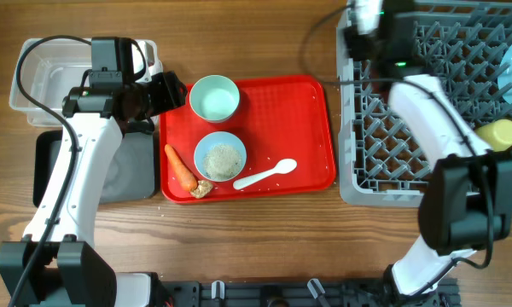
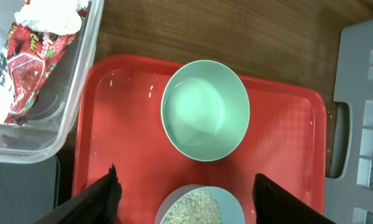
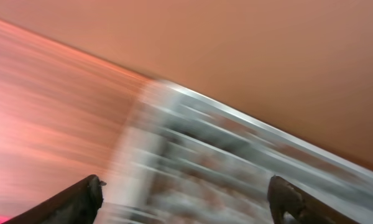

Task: Sort waste into correct bins and load items into the dishwasher rack
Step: 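Grasp the mint-green bowl with the right gripper and lift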

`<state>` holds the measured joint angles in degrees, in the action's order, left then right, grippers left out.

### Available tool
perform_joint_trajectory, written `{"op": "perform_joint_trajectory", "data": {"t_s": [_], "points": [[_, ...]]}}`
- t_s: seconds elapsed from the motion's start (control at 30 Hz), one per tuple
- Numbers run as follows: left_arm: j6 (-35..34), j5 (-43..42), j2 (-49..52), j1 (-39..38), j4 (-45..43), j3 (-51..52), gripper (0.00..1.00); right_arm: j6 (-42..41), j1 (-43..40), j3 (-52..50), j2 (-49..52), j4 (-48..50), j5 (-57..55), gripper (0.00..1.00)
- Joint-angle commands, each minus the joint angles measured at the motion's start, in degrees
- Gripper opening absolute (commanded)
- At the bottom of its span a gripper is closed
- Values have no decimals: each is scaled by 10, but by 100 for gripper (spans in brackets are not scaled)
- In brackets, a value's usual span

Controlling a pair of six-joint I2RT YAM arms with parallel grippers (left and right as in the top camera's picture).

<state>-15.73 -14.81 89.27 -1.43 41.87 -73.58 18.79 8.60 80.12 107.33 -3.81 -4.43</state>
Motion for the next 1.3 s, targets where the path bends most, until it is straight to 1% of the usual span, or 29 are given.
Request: {"op": "perform_joint_trajectory", "data": {"t_s": [0.0, 0.1, 0.17, 0.2, 0.23, 0.3, 0.4, 0.5, 0.6, 0.73, 0.87, 0.97, 1.1, 1.2, 1.23, 1.27], "points": [[3, 35, 2, -2, 7, -6, 72, -116, 73, 14, -14, 0, 164, 80], [3, 117, 2, 0, 25, -6, 73, -151, 123, 14, -4, -1, 166, 77], [-2, 148, 2, 2, 34, -6, 83, -169, 148, 12, 4, -1, 166, 76], [-9, 152, 2, 3, 38, -6, 86, -180, 160, 12, 11, -1, 166, 73], [-15, 153, 2, 5, 41, -6, 88, -192, 172, 12, 18, -2, 166, 72], [-14, 149, 2, 5, 44, -6, 90, -223, 188, 12, 34, -3, 165, 67], [-14, 149, 2, 5, 49, -6, 90, -281, 200, 12, 65, 1, 165, 57], [-14, 148, 2, 5, 52, -6, 91, -341, 205, 12, 93, 2, 166, 52], [-14, 148, 2, 5, 52, -6, 91, -382, 209, 12, 115, 3, 166, 49], [-14, 146, 2, 5, 54, -6, 91, -399, 221, 12, 135, 3, 166, 48], [-14, 146, 2, 5, 55, -6, 91, -401, 229, 12, 149, 3, 165, 44], [-14, 146, 2, 5, 56, -6, 91, -428, 235, 12, 159, -2, 166, 42], [-14, 146, 2, 5, 56, -6, 91, -433, 240, 12, 166, -8, 163, 33], [-14, 146, 2, 5, 56, -6, 91, -433, 240, 12, 166, -9, 161, 18], [-14, 146, 2, 5, 56, -6, 91, -434, 240, 12, 166, -10, 161, 15], [-14, 146, 2, 5, 56, -6, 91, -434, 240, 12, 166, -13, 161, 10]]}}
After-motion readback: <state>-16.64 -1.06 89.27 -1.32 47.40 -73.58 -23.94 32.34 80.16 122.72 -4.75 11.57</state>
